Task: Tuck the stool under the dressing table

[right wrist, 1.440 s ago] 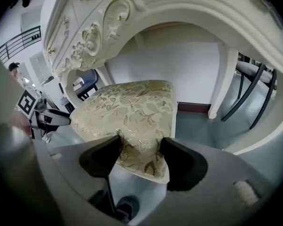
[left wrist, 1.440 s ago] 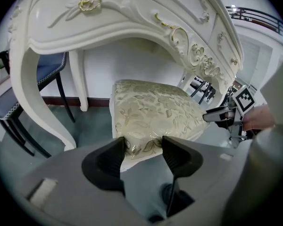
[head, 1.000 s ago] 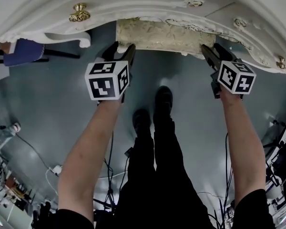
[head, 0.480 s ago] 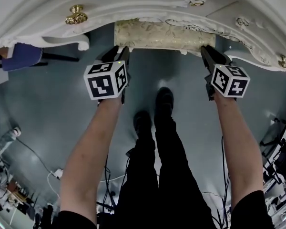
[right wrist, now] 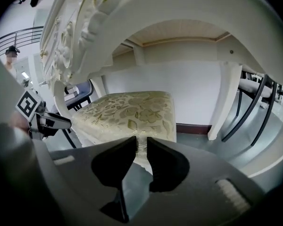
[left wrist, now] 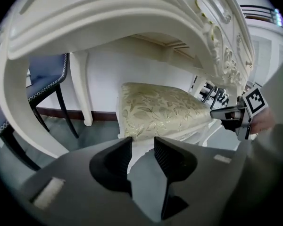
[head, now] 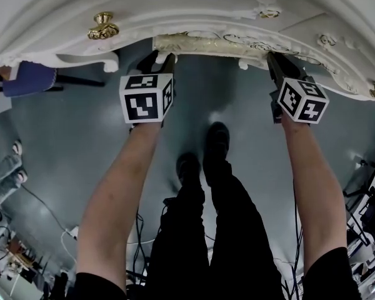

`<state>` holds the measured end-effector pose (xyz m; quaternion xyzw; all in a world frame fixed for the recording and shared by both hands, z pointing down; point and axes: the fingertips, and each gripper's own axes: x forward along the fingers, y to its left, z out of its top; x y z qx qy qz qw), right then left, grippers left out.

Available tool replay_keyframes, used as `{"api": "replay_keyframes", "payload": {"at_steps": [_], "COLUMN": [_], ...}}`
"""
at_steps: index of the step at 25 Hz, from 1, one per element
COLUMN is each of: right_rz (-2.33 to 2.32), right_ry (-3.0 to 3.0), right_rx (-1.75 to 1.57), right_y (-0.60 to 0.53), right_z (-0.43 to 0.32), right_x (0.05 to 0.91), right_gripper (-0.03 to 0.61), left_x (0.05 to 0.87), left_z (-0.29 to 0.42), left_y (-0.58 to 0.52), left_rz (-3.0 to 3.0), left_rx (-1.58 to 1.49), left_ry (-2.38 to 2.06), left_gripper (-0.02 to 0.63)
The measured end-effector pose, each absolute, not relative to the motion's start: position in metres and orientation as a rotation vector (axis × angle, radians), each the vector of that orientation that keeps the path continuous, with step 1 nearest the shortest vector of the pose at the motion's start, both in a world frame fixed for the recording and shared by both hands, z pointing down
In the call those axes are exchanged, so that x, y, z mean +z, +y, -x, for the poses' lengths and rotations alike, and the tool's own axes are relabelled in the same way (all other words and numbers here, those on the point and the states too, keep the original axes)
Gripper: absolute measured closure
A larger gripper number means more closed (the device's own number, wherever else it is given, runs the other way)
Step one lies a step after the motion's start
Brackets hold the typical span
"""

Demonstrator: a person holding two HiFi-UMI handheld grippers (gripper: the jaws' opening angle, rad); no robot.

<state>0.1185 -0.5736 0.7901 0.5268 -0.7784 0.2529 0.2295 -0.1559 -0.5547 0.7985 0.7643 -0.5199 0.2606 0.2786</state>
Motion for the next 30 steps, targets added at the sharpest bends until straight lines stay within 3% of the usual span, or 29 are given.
{"api": "replay_keyframes", "payload": {"at_steps": [14,20,30], "right_rz": [-1.424,-1.381,-1.181], "right_ry": [-2.113,-2.117,-2.241], "right_rx": [0.921,0.939,0.979], "right_y": [-0.527,-0.455,-0.350], "right_z": [-0.108,-0.078,-0.014], "right_x": [0.761,0.719,0.588], "right_gripper": [0.534,0.574,0.575], "left_x": [0.740,0.672,0.499], "left_z": [0.141,0.152,0.158], "left_y": [-0.522,-0.489,-0.442], "left_rz": [-2.134,-2.154,-2.188], "left_rx": [0.721,0.612,0.302], "left_ry": [-1.240,-1.199,-1.229], "left_gripper": [0.463,0.489,0.595]}}
